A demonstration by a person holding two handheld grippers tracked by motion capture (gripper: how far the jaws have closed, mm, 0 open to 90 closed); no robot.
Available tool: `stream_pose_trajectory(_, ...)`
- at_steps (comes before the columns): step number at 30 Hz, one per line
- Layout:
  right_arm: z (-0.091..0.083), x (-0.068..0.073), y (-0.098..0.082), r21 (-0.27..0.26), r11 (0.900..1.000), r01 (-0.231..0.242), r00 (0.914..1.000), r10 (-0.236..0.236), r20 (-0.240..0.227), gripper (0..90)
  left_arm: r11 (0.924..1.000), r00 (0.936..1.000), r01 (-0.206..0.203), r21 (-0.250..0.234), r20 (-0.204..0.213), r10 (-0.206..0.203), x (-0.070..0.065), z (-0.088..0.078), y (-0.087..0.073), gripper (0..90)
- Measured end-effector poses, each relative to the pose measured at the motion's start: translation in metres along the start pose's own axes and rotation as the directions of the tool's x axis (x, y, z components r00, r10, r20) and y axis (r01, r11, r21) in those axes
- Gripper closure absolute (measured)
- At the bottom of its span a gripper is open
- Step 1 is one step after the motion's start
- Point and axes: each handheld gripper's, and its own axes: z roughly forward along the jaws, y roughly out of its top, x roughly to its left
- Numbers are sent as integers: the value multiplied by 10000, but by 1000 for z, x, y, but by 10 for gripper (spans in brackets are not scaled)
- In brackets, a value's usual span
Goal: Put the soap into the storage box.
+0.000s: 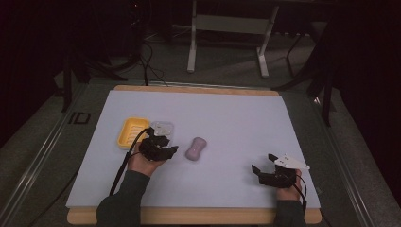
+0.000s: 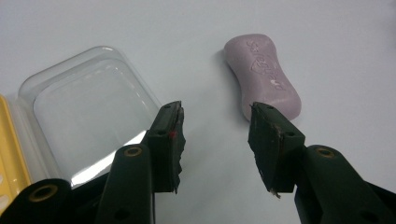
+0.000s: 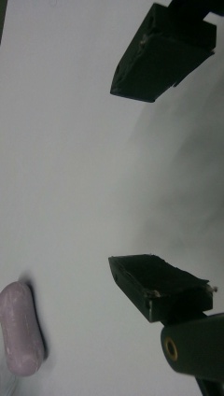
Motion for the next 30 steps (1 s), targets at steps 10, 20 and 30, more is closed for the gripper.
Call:
stream_pose_trajectory(10,-1,-3,0,-54,9998,-188,9994,187,-302,150,9994,9999,-30,347,103,26,-3,10,12,559)
stream_pose_trajectory(20,-2,-3,0,-208,9996,-190,9995,185,-252,151,9971,9996,-31,755,264,11,-7,23,20,560)
stream_pose_trajectory(30,-2,-1,0,-195,9998,-79,9999,82,116,140,9956,9996,-101,927,270,77,-8,27,24,559)
